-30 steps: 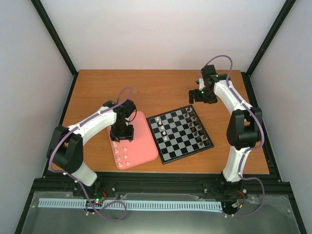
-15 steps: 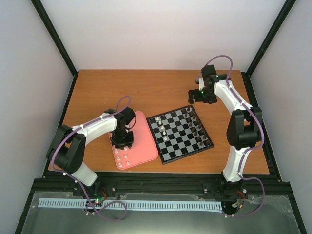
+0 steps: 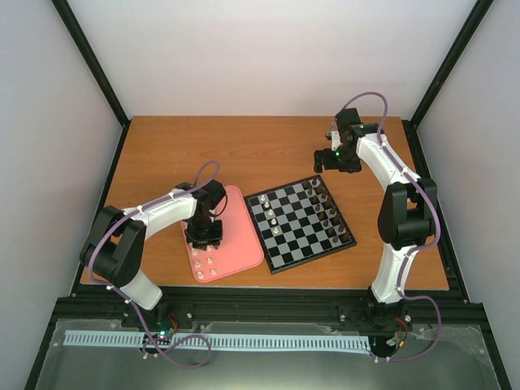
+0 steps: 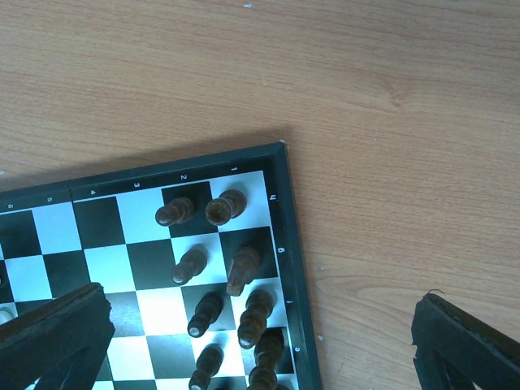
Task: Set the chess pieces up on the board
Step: Pick up the chess piece from the storage box.
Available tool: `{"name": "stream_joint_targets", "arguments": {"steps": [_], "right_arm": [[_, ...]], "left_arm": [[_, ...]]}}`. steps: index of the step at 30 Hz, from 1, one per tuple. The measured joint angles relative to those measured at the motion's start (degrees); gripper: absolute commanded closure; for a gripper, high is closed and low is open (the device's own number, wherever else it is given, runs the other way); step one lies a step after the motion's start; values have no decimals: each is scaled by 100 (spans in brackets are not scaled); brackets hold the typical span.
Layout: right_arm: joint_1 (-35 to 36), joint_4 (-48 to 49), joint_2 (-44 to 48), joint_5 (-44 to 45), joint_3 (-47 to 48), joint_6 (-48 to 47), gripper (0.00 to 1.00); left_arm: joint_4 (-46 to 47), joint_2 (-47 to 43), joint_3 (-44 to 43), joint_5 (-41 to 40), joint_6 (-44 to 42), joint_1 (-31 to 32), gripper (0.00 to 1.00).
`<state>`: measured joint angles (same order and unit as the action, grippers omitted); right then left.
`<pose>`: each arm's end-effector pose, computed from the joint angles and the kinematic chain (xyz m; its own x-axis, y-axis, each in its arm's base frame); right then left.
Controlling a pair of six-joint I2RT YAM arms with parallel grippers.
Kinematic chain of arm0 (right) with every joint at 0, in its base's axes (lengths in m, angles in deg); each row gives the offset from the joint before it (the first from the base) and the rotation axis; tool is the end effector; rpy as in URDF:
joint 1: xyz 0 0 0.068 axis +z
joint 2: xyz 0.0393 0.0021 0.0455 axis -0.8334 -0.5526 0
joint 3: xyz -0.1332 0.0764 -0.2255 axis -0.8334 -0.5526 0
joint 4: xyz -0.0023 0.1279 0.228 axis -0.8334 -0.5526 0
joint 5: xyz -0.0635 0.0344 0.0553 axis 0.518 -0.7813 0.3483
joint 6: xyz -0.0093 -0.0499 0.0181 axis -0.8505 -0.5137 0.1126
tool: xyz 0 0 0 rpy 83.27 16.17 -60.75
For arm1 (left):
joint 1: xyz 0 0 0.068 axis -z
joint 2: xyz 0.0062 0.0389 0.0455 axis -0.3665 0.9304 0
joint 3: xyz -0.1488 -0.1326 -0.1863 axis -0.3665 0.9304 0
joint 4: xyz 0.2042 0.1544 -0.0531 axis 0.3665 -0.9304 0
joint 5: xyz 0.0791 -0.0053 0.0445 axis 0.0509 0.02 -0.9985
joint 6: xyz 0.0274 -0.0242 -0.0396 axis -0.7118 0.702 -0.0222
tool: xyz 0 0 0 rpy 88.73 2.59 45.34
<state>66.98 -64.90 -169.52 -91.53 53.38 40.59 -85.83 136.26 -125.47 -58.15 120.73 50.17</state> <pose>0.3946 0.0786 0.2535 -0.9408 -0.1083 -0.3213 -0.1666 0.9730 0.1599 0.2188 -0.1253 0.1700 -0.9830 -0.1290 0.1303 -0.1395 0.9874 -0.0752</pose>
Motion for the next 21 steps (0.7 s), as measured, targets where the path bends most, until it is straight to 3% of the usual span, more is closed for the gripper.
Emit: {"name": "stream_joint_targets", "arguments": {"steps": [8,16,21], "right_arm": [[0,0,0,2,0,2,0],[0,0,0,4,-2,0,0],[0,0,0,4,-2,0,0]], "left_arm": [[31,22,85,-22,-22,-13,81],[114,162,140,-35,-44,-28,84],[138,208,142,-42,-52,-33,96]]}}
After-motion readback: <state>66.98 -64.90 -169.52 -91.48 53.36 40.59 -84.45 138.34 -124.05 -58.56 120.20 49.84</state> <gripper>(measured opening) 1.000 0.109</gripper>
